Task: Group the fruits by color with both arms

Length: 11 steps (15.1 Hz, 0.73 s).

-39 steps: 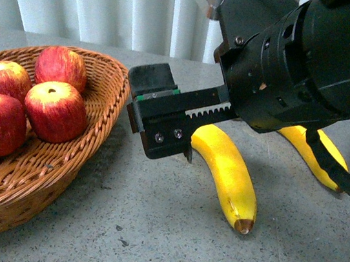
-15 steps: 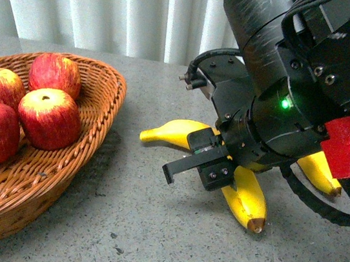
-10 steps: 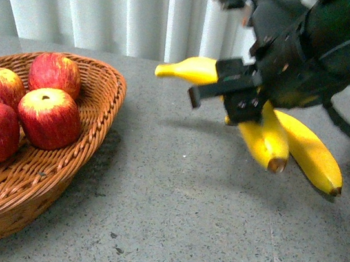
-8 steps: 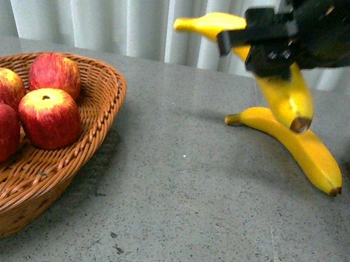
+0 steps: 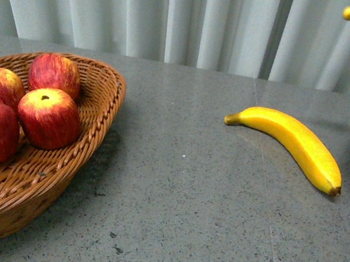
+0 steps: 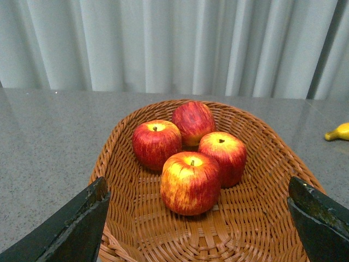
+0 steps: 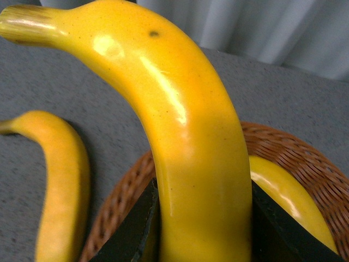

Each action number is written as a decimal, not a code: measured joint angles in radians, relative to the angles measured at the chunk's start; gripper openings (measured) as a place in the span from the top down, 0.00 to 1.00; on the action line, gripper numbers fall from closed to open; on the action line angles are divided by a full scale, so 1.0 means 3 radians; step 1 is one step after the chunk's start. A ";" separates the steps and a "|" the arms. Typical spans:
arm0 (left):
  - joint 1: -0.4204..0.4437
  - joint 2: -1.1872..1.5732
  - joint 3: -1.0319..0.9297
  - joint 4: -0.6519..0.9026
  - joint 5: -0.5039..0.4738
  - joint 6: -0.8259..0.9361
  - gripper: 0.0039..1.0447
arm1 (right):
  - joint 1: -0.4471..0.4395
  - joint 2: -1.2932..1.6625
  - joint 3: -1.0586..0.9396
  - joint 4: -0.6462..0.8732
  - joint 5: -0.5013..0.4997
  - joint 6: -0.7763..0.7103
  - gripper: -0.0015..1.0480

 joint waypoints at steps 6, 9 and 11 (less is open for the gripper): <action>0.0000 0.0000 0.0000 0.0000 0.0000 0.0000 0.06 | -0.0827 0.0017 -0.0406 0.0188 -0.0524 -0.0632 0.66; 0.0000 0.0000 0.0000 0.0000 0.0000 0.0000 0.06 | -0.0931 0.0060 -0.0458 0.0037 -0.0601 -0.0909 0.44; 0.0000 0.0000 0.0000 0.0000 0.0000 0.0000 0.06 | -0.0946 0.0037 -0.0389 -0.0045 -0.0664 -0.0914 0.06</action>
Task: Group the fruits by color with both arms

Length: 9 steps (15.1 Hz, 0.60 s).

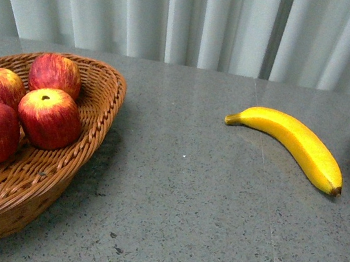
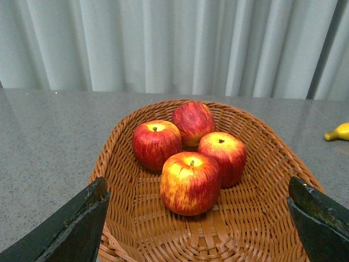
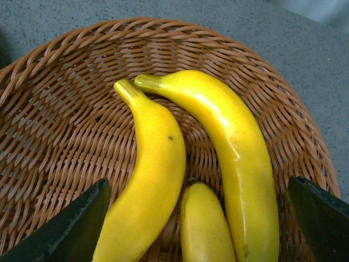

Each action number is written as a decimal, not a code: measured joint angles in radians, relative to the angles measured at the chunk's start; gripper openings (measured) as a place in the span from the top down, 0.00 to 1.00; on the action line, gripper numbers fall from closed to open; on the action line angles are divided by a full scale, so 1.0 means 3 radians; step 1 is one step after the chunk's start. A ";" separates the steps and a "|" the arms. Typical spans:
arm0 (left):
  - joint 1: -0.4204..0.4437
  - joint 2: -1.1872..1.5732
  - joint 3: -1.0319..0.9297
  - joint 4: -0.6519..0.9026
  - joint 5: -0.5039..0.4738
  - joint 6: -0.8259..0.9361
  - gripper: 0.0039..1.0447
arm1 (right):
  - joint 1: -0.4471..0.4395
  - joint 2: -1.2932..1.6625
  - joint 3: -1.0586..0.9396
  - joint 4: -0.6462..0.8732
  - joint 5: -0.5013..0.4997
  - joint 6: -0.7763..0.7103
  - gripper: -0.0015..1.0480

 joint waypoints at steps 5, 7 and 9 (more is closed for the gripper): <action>0.0000 0.0000 0.0000 0.0000 0.0000 0.0000 0.06 | 0.0399 -0.0338 0.0286 -0.0165 -0.0089 0.0254 0.06; 0.0000 0.0000 0.0000 0.0000 0.0000 0.0000 0.06 | 0.0839 -0.0331 0.0520 -0.0183 -0.0015 0.0454 0.06; 0.0000 0.0000 0.0000 0.0000 0.0000 0.0000 0.06 | 0.1251 -0.0135 0.0708 -0.0164 0.0144 0.0600 0.06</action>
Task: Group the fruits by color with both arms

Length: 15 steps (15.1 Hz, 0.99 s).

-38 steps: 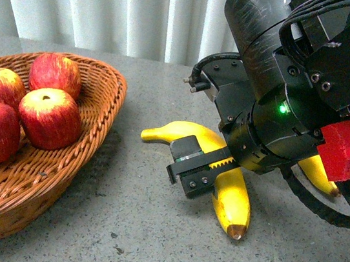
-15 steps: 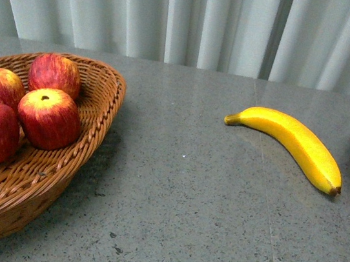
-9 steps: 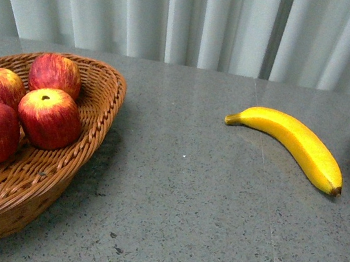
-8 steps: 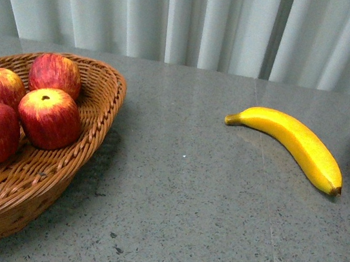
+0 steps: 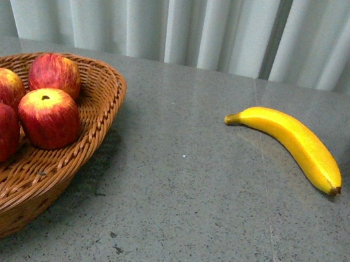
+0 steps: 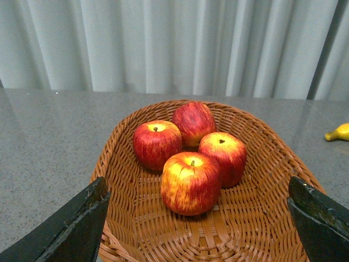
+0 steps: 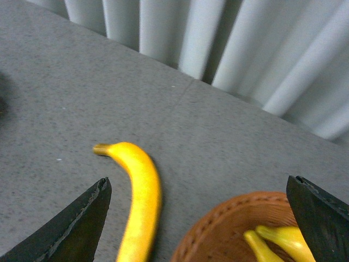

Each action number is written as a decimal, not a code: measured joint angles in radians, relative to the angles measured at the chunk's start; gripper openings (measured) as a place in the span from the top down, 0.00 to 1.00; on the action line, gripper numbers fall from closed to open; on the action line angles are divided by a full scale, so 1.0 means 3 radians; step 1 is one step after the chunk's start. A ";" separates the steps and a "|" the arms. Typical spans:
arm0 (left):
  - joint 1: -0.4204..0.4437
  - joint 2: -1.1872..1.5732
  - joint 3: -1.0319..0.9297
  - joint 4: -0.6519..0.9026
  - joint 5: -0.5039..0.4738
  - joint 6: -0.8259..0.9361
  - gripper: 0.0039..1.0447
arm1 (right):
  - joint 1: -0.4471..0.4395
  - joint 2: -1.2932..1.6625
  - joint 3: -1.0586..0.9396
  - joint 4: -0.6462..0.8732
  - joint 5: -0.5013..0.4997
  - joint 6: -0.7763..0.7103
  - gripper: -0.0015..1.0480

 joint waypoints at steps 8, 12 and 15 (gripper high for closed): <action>0.0000 0.0000 0.0000 0.0000 0.0000 0.0000 0.06 | 0.0624 0.1280 0.0880 -0.0256 0.0464 0.0045 0.06; 0.0000 0.0000 0.0000 0.0000 0.0000 0.0000 0.06 | 0.0584 0.1694 0.1241 -0.0495 0.0542 -0.0019 0.06; 0.0000 0.0000 0.0000 0.0000 0.0000 0.0000 0.06 | 0.0558 0.1909 0.1414 -0.0664 0.0605 -0.0123 0.06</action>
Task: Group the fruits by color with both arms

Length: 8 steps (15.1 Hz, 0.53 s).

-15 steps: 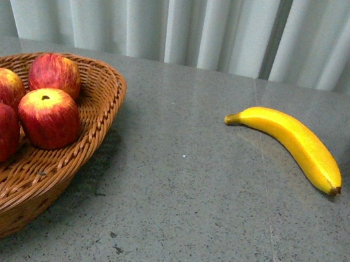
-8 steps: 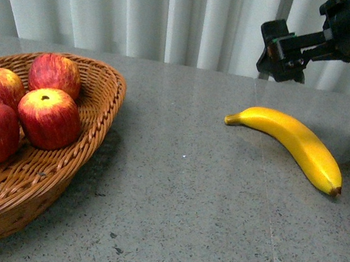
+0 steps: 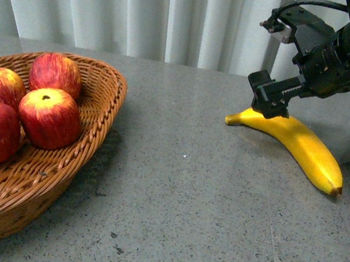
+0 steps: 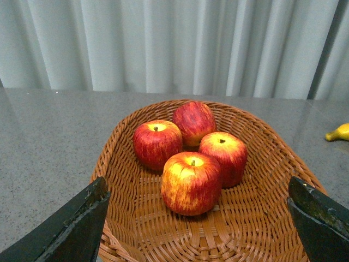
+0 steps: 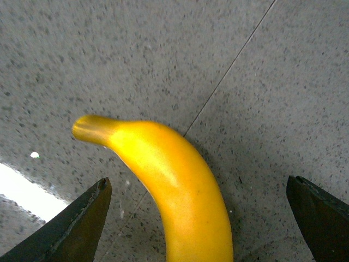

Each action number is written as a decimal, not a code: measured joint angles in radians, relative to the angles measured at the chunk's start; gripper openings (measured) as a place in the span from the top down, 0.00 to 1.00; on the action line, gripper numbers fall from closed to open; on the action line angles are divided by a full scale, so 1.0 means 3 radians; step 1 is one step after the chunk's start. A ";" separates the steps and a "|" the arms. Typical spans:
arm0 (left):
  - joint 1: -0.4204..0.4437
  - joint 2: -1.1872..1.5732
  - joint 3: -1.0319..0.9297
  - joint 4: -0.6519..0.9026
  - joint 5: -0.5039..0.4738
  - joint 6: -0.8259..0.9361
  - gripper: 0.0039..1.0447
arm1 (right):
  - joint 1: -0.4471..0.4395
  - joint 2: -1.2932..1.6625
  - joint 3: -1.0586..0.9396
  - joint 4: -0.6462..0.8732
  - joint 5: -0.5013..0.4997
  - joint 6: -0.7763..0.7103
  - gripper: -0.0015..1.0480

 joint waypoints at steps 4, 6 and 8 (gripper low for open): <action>0.0000 0.0000 0.0000 0.0000 0.0000 0.0000 0.06 | 0.0004 0.0228 0.0181 -0.0212 0.0235 -0.0207 0.06; 0.0000 0.0000 0.0000 0.0000 0.0000 0.0000 0.06 | 0.0005 0.0253 0.0252 -0.0276 0.0334 -0.0298 0.06; 0.0000 0.0000 0.0000 0.0000 0.0000 0.0000 0.06 | 0.0003 0.0253 0.0259 -0.0379 0.0383 -0.0378 0.06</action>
